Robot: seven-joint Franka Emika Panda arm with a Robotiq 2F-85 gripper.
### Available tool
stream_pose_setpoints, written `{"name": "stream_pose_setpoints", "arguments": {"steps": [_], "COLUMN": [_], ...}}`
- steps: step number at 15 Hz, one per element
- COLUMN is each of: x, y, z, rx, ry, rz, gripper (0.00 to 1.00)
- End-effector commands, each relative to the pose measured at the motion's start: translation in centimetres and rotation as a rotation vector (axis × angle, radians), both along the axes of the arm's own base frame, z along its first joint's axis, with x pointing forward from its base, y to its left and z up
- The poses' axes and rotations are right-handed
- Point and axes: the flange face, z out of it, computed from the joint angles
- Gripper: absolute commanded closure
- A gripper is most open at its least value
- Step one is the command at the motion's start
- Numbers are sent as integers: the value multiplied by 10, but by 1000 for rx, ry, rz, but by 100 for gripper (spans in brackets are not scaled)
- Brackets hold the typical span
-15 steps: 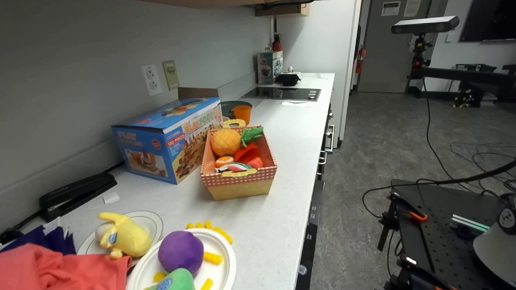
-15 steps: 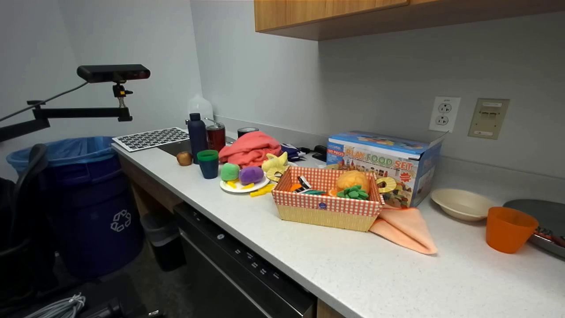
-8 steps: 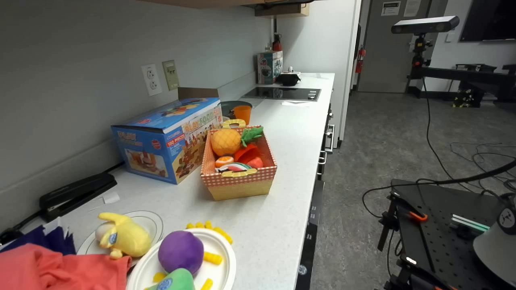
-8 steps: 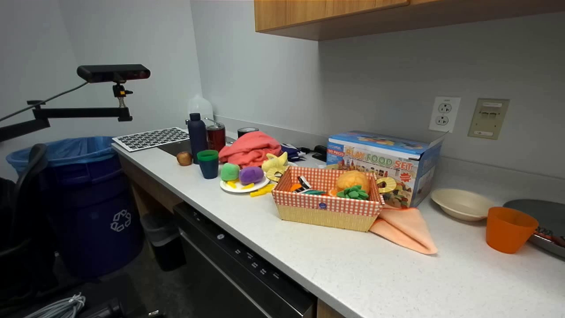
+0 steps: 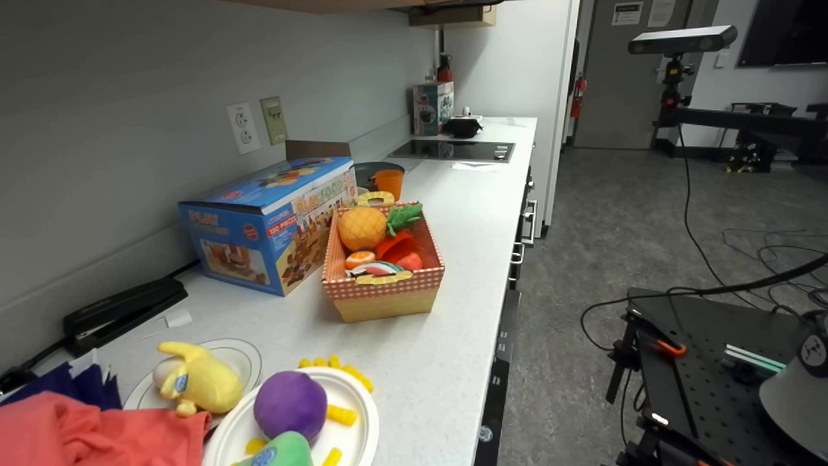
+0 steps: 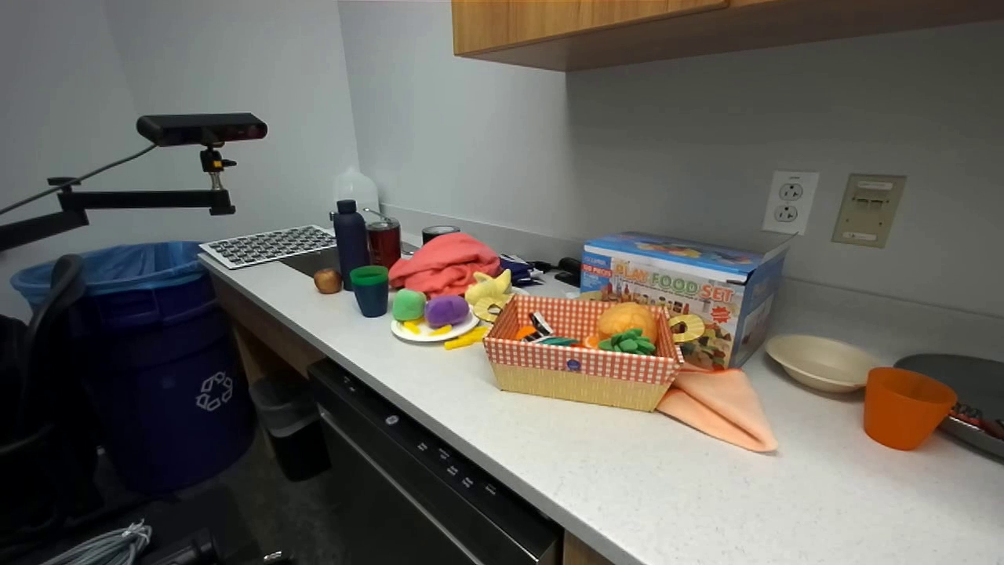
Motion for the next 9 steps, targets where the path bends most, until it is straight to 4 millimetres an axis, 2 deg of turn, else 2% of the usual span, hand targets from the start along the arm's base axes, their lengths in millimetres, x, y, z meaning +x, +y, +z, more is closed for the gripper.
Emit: {"name": "stream_pose_setpoints", "arguments": {"steps": [1,4,5,6,9], "x": [-12,-10,-4,-4,-3], "y": [53,85,62,68,65], "z": [-34,-46,-36,-39,-41], "rx": [-16,-35,-2,-2,6], "ry": [46,69,78,84,85], "rz": [24,58,41,44,42], "gripper": [0,0,0,0,0]}}
